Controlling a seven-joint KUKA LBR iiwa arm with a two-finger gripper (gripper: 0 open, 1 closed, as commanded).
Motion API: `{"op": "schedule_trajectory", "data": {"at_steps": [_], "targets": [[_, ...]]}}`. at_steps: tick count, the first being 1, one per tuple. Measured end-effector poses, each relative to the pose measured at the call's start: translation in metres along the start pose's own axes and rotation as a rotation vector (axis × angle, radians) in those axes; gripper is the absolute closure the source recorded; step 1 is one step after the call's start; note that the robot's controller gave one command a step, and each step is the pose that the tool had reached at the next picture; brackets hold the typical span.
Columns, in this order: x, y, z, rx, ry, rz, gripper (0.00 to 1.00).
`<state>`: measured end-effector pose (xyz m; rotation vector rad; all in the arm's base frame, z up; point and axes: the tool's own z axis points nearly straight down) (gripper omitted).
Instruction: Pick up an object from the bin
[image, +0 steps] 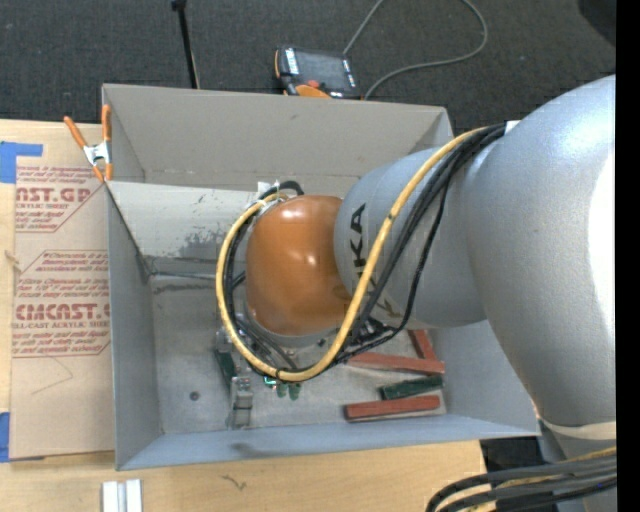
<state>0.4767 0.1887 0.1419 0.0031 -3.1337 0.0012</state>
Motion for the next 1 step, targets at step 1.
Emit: {"op": "schedule_trajectory", "data": {"at_steps": [1], "targets": [[-0.0179, 0.0449, 0.0206, -0.002, -0.009, -0.180, 0.00]]}}
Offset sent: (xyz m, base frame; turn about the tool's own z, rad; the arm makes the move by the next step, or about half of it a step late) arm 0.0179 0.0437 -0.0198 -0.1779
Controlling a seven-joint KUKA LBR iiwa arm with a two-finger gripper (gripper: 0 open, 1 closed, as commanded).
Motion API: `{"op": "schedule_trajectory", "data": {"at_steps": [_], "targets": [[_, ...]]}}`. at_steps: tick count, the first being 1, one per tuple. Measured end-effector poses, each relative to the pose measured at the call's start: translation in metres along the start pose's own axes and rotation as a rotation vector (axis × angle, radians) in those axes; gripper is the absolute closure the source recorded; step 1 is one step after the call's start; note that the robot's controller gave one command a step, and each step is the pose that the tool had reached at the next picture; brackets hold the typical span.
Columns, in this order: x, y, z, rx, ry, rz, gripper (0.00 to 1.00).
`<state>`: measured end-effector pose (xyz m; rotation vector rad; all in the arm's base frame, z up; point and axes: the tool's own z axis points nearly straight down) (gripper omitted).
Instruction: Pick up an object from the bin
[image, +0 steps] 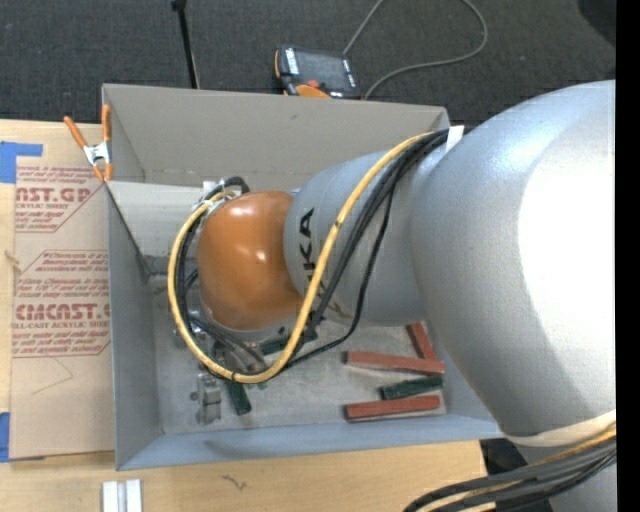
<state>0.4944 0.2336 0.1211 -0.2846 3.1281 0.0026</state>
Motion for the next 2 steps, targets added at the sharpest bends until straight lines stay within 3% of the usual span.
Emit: {"op": "schedule_trajectory", "data": {"at_steps": [1, 2], "targets": [[0.011, -0.057, 0.054, 0.003, 0.002, 0.016, 0.00], [-0.013, -0.107, 0.051, 0.004, -0.002, -0.015, 0.00]]}}
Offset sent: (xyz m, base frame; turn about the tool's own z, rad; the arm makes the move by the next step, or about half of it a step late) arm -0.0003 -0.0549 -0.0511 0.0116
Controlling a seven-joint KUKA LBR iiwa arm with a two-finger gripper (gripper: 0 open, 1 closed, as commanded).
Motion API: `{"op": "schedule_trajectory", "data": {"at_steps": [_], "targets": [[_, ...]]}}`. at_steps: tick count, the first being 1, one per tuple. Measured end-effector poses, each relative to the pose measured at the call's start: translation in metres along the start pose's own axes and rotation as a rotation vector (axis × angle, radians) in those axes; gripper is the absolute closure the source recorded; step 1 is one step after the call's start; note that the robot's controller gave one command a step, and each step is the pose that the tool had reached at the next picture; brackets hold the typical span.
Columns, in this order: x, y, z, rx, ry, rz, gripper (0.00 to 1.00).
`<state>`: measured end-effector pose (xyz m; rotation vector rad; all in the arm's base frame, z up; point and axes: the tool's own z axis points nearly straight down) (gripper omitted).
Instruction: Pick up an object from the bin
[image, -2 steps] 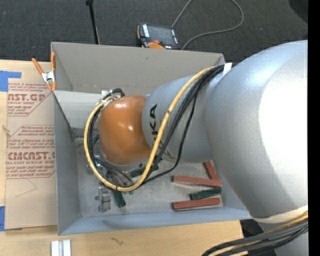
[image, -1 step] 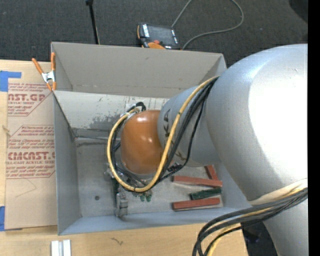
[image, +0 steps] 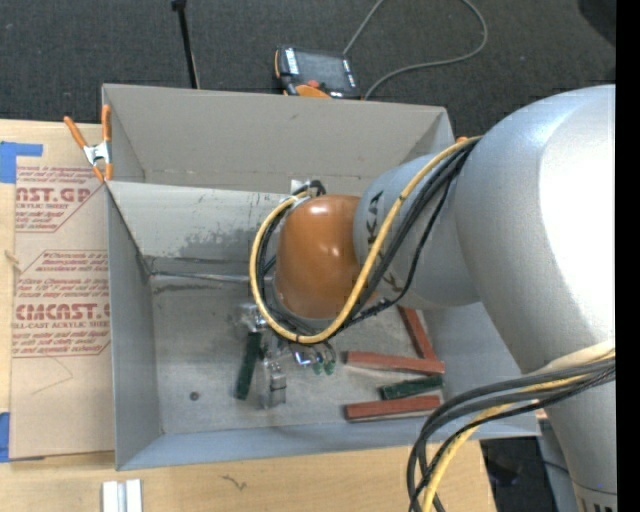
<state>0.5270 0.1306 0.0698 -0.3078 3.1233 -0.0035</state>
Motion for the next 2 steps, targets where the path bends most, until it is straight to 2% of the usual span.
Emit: {"op": "schedule_trajectory", "data": {"at_steps": [1, 2], "targets": [[0.000, 0.004, -0.001, -0.004, 0.000, -0.004, 1.00], [0.016, -0.016, -0.128, -0.002, -0.005, -0.034, 1.00]]}}
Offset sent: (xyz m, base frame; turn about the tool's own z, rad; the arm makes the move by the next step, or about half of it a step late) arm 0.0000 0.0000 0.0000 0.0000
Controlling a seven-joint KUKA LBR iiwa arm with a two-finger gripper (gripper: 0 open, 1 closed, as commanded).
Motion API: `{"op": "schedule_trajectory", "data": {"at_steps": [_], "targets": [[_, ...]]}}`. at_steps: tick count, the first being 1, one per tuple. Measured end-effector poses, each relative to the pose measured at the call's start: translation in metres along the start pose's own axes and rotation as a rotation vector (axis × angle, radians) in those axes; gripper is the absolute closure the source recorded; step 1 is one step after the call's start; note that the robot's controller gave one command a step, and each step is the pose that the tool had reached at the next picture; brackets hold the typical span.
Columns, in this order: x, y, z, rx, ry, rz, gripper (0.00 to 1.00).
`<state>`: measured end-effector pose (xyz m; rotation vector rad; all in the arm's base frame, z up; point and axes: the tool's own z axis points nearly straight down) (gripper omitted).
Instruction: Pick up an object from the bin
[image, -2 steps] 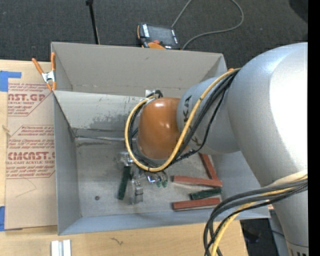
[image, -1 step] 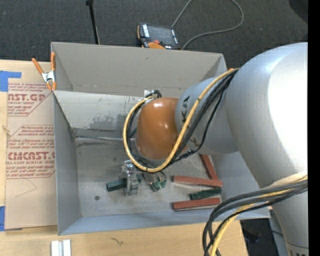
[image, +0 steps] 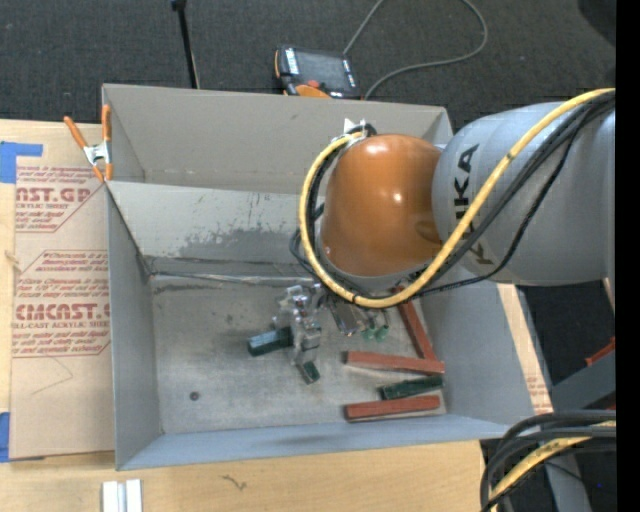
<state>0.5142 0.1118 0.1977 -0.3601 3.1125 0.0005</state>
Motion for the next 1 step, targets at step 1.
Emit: {"op": "schedule_trajectory", "data": {"at_steps": [1], "targets": [[0.0000, -0.0221, -0.0961, -0.001, 0.002, -0.345, 1.00]]}}
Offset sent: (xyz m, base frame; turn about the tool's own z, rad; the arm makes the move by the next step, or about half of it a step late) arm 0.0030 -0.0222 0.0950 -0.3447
